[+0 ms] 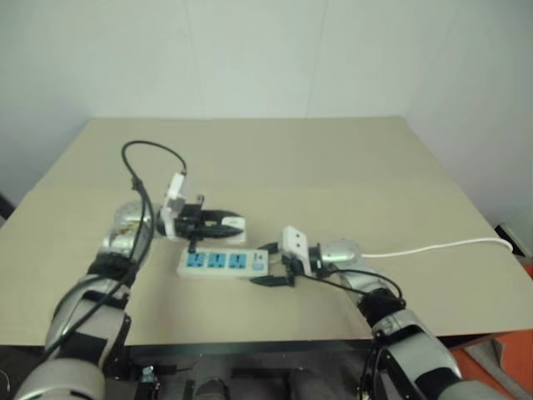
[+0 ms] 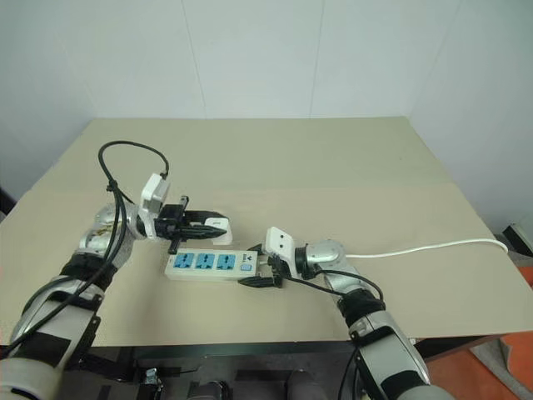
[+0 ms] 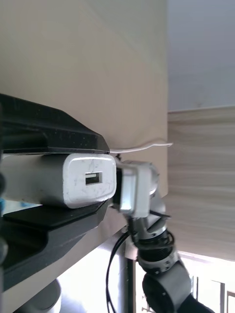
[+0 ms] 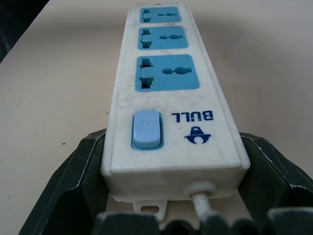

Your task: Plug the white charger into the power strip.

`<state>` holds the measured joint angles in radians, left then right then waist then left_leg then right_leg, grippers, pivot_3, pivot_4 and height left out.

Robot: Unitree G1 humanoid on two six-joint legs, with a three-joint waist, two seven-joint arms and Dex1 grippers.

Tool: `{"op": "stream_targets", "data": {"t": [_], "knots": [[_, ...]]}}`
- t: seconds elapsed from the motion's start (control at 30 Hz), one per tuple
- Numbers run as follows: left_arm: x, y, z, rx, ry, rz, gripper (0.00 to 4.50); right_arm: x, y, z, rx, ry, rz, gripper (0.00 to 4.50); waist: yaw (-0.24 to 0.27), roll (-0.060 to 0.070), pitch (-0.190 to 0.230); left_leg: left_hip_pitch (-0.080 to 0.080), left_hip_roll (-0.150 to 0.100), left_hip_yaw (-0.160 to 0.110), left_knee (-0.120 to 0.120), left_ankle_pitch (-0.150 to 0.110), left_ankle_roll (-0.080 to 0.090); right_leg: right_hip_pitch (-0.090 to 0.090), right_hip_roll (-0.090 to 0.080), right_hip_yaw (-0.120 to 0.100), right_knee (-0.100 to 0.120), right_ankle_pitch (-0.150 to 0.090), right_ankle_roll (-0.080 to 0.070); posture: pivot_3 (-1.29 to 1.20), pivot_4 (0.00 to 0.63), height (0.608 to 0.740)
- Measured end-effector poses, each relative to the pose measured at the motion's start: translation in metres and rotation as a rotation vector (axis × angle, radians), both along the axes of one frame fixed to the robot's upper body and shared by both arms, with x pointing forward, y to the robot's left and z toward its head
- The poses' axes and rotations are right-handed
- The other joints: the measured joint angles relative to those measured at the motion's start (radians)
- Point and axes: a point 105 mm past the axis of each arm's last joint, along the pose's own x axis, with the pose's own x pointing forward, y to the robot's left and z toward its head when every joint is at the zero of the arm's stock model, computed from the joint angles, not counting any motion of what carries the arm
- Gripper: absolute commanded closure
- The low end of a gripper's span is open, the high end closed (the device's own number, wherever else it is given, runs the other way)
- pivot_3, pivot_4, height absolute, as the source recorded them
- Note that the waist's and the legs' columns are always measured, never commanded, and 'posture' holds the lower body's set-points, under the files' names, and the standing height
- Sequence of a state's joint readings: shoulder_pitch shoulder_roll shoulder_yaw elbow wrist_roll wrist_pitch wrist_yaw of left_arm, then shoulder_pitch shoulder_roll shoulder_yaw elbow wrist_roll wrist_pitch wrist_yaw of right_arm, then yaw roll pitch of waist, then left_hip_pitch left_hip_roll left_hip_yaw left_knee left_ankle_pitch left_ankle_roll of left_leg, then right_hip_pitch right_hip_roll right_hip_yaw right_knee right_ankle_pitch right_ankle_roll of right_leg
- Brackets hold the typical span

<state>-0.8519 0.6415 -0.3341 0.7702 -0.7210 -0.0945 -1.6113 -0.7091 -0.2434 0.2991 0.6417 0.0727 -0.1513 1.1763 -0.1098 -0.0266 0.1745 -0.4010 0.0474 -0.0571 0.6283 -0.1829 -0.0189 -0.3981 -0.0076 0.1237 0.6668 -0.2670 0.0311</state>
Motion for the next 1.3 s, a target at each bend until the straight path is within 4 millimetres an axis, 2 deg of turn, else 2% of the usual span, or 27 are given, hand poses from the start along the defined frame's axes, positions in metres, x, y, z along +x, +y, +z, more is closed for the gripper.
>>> {"op": "stream_targets", "data": {"t": [0.1, 0.57, 0.8, 1.3], "knots": [[-0.002, 0.005, -0.011, 0.040, 0.055, 0.006, 3.49, 0.003, -0.001, -0.001, -0.007, 0.014, -0.004, 1.06, 0.002, 0.000, 0.000, 0.003, 0.000, 0.000, 0.000, 0.000, 0.000, 0.004, 0.000, 0.000, -0.001, -0.002, 0.004, 0.00, 0.150, 0.740], [0.001, 0.008, -0.028, 0.012, 0.172, 0.049, 3.49, 0.005, -0.003, -0.003, -0.009, 0.021, -0.011, 1.06, 0.010, 0.000, 0.000, 0.009, 0.000, 0.000, 0.000, 0.000, 0.000, 0.009, 0.000, 0.000, -0.001, -0.003, 0.005, 0.00, 0.150, 0.740], [0.000, -0.004, -0.035, 0.002, 0.199, 0.018, 3.49, 0.005, -0.004, -0.004, -0.009, 0.018, -0.011, 1.06, 0.010, 0.000, 0.000, 0.009, 0.000, 0.000, 0.000, 0.000, 0.000, 0.009, 0.000, 0.000, -0.002, -0.003, 0.005, 0.00, 0.150, 0.740], [0.007, -0.015, -0.041, 0.053, 0.183, 0.012, 3.49, 0.005, -0.007, -0.004, -0.017, 0.007, -0.024, 1.06, 0.013, 0.000, -0.001, 0.010, 0.000, 0.001, 0.000, 0.000, 0.000, 0.011, 0.000, 0.001, -0.002, -0.003, 0.005, 0.00, 0.150, 0.740]]}}
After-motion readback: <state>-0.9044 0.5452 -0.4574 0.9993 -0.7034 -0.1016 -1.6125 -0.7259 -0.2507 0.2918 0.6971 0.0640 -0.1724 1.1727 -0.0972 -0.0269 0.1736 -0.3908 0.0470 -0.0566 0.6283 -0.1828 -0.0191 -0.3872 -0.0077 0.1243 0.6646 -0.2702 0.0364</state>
